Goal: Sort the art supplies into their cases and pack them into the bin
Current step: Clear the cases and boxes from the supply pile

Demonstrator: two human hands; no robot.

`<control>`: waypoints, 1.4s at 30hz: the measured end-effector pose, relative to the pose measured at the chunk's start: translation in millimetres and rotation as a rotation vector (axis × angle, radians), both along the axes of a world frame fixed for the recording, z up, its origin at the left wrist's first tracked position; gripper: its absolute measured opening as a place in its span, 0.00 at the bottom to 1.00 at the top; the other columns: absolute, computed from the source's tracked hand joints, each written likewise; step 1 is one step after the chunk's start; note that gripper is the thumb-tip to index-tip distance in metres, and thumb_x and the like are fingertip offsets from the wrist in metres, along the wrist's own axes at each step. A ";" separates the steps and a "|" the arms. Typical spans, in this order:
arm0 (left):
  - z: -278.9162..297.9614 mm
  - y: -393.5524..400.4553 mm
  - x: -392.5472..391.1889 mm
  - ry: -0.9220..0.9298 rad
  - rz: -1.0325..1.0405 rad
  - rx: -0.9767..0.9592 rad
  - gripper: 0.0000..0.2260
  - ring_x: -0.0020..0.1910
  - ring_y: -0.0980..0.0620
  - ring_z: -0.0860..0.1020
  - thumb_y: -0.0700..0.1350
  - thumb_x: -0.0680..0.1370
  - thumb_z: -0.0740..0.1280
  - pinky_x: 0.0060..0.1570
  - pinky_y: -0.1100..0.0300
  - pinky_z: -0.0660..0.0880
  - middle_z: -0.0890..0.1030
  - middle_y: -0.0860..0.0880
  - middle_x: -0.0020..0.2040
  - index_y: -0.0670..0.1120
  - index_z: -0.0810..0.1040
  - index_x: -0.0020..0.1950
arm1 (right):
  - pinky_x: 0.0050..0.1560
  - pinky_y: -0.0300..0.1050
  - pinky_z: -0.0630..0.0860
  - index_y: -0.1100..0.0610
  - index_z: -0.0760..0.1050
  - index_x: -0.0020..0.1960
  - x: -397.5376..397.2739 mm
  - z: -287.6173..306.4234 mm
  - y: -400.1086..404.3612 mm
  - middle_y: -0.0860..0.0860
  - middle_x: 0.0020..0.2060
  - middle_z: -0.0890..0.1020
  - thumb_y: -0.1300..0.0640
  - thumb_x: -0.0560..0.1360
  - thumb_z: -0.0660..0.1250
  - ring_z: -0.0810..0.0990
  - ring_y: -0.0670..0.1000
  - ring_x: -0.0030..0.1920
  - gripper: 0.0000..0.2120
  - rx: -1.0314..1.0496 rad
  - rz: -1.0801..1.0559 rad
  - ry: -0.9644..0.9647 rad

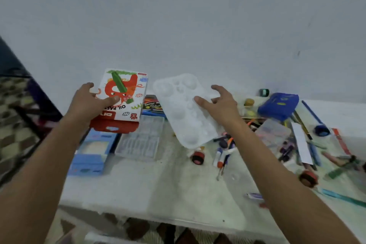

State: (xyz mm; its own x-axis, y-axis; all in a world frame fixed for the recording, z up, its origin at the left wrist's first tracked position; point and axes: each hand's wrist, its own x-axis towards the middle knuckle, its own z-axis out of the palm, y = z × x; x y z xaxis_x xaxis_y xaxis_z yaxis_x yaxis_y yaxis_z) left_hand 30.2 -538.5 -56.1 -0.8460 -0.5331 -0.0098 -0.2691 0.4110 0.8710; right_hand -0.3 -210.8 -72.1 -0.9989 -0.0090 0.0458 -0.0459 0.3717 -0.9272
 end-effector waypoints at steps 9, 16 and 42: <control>-63.8 -92.0 54.9 -0.179 0.198 0.049 0.27 0.45 0.47 0.79 0.48 0.64 0.80 0.45 0.53 0.77 0.81 0.45 0.52 0.43 0.73 0.56 | 0.65 0.48 0.67 0.56 0.54 0.76 -34.8 -42.5 -112.1 0.58 0.71 0.66 0.48 0.75 0.69 0.66 0.57 0.70 0.37 -0.116 -0.030 -0.183; -77.6 -94.9 17.3 -0.202 0.022 -0.071 0.36 0.47 0.51 0.75 0.47 0.68 0.78 0.43 0.59 0.71 0.73 0.48 0.53 0.42 0.64 0.71 | 0.68 0.55 0.66 0.58 0.50 0.76 -107.8 -38.3 -147.5 0.59 0.72 0.64 0.48 0.76 0.67 0.67 0.61 0.69 0.38 -0.136 -0.139 -0.280; -101.3 -97.9 -10.4 -0.326 -0.130 -0.315 0.44 0.62 0.48 0.74 0.56 0.69 0.74 0.56 0.53 0.74 0.70 0.49 0.70 0.52 0.52 0.77 | 0.59 0.55 0.74 0.57 0.46 0.75 -162.0 -78.6 -253.3 0.61 0.58 0.75 0.59 0.71 0.70 0.73 0.62 0.61 0.42 0.268 0.129 -0.171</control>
State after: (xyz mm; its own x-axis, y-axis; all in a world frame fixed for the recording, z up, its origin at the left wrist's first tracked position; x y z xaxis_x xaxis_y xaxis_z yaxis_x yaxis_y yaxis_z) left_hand 19.8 -636.4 -157.3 -0.8854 -0.4429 -0.1408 -0.4369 0.6900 0.5771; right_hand -162.3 -464.1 -150.7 -0.9818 -0.1245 -0.1437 0.0399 0.6042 -0.7958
